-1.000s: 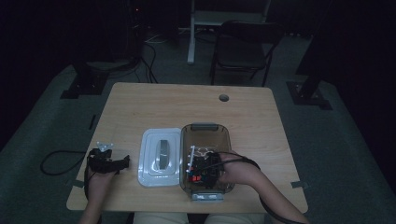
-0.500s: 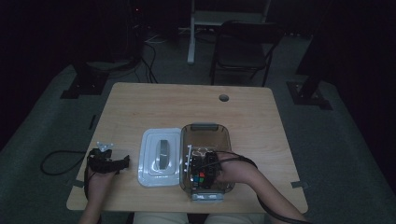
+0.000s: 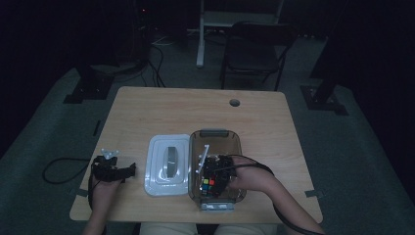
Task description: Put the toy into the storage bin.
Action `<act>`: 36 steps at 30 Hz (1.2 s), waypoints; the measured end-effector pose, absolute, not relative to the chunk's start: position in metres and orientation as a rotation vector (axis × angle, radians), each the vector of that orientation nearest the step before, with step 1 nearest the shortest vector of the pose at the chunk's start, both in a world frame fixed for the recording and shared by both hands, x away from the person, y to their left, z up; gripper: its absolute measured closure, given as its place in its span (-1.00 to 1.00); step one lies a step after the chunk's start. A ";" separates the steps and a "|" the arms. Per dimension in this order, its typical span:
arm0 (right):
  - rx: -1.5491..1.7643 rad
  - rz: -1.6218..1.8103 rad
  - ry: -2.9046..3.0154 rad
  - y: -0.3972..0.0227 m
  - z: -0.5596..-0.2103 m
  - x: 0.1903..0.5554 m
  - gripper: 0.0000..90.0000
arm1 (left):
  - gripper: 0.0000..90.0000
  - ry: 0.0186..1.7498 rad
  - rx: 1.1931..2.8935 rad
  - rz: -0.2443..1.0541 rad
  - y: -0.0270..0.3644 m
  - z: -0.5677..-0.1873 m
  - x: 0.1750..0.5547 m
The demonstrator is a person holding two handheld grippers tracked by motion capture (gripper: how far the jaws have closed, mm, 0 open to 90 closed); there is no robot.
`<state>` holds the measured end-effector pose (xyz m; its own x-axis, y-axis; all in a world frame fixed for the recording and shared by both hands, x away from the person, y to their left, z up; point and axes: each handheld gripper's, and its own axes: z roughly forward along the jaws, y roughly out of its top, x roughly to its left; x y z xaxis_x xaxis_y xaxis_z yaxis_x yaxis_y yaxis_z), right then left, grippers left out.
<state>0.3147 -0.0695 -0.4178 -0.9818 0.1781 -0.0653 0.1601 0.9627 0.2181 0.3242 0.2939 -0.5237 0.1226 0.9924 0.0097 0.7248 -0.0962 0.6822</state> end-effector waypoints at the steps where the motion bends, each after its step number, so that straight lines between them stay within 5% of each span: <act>1: 0.263 0.354 3.023 -0.071 -0.417 0.315 -0.41 | -0.99 1.656 1.880 0.663 0.294 -0.524 0.324; 16: 0.449 0.702 2.898 -0.103 -0.408 0.314 -0.70 | -0.99 1.655 1.880 0.663 0.294 -0.524 0.324; 36: 0.705 1.184 2.521 -0.157 -0.393 0.313 -0.74 | -0.99 1.655 1.882 0.663 0.294 -0.524 0.324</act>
<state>0.3130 -0.1571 -0.3929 -0.8462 0.5318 -0.0341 0.3134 0.5484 0.7753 0.3242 0.2939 -0.5236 0.1235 0.9923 0.0103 0.7253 -0.0973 0.6815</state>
